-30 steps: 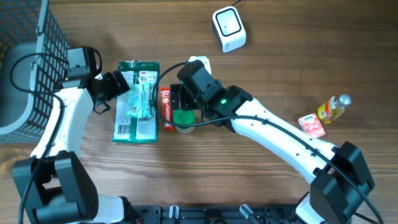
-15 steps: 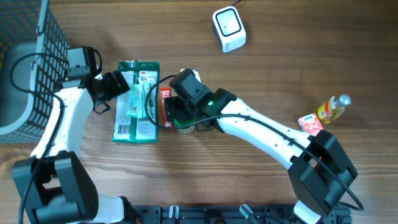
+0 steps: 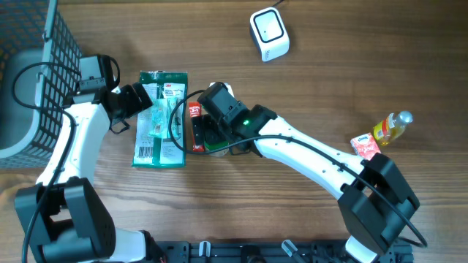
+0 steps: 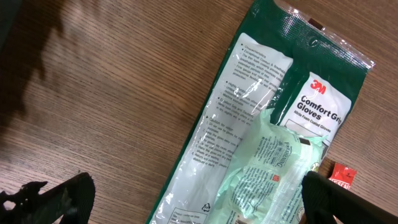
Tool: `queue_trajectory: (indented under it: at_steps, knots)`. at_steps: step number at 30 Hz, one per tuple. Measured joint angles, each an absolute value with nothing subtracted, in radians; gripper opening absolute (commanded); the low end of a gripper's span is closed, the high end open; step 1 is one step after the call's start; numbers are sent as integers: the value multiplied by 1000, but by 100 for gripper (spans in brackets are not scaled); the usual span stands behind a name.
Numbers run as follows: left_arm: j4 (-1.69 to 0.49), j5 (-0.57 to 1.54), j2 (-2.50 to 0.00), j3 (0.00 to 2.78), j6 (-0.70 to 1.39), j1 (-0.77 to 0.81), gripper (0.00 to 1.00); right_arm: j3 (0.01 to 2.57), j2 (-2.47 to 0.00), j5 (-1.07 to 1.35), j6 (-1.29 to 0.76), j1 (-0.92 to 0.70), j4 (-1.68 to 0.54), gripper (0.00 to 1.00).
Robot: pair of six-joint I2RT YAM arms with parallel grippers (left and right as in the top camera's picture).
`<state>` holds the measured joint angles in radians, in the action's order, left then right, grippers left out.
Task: Scan the item barcode
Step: 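Move the right gripper left onto the green-lidded jar, then lower the right gripper around the green-lidded jar and grasp it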
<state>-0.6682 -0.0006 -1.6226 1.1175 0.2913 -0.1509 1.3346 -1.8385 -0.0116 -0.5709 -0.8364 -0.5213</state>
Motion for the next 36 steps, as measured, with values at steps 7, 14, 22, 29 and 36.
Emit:
queue_trajectory:
  at_steps: [7,14,22,29,36]
  knots:
    - [-668,-1,-1623,1118,291,-151,100,1335,-1839,-35,-560,-836,-507,100]
    - [-668,-1,-1623,1118,291,-151,100,1335,-1839,-6,-561,-837,-508,96]
    - [-669,-1,-1623,1118,291,-151,100,1335,-1908,52,-615,-875,-531,92]
    - [-668,-1,-1623,1118,291,-151,100,1334,-1947,22,-628,-882,-572,83]
    - [-669,-1,-1623,1118,291,-151,100,1334,-1940,-35,-628,-882,-613,72]
